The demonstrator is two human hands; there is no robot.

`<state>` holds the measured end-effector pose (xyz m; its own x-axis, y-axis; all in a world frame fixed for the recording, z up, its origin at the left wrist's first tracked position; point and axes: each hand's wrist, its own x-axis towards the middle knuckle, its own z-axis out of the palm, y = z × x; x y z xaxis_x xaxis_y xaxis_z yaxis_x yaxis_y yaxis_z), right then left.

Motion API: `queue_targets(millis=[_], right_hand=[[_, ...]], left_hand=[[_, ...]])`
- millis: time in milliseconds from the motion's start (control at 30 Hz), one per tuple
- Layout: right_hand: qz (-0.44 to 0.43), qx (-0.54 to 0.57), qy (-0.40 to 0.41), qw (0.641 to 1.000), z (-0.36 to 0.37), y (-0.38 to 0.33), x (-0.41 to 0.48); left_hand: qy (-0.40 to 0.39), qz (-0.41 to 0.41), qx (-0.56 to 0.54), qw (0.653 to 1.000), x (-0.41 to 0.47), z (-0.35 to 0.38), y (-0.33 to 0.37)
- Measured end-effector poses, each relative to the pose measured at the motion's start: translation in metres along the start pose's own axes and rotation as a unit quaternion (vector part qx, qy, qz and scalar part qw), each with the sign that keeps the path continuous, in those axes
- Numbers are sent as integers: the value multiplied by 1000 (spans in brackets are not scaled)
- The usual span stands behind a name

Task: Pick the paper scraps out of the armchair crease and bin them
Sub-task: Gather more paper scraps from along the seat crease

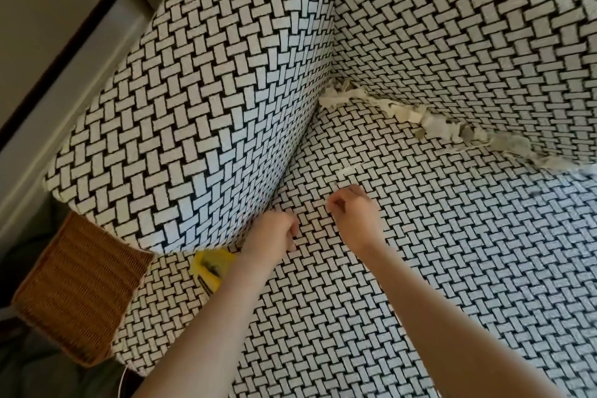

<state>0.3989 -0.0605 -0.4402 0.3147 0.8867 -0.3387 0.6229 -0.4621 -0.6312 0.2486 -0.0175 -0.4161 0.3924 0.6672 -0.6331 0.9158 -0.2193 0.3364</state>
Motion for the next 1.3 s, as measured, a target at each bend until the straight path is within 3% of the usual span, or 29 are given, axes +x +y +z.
queue_targets(millis=[100,300,400,567,667,767,867,967,1100,1233,1300], right_hand=[[-3,22,10,1000,0,-2,-1],[54,90,48,993,-17,-3,5],[69,106,91,988,-24,3,16],[39,44,39,997,-31,4,37],[21,-12,13,1000,-30,3,48],[-7,-59,18,998,-30,7,54],[-7,-29,46,998,-28,11,53],[-23,42,30,998,-25,8,42],[-102,-34,-13,994,-7,1,30],[-65,-36,26,997,-3,-7,31],[-22,-2,26,999,-5,-10,32]], left_hand=[[51,7,-70,996,-4,4,-4],[133,-19,-260,956,9,-10,22],[140,-29,-356,923,21,-20,40],[128,-83,-462,874,39,-27,46],[127,-105,-476,864,45,-23,42],[125,-83,-414,898,47,-16,43],[119,-63,-387,912,48,-8,45],[124,-85,-419,895,49,-4,42],[129,-100,-423,891,50,0,37],[127,-112,-449,877,47,1,39],[121,-126,-490,854,46,1,39]])
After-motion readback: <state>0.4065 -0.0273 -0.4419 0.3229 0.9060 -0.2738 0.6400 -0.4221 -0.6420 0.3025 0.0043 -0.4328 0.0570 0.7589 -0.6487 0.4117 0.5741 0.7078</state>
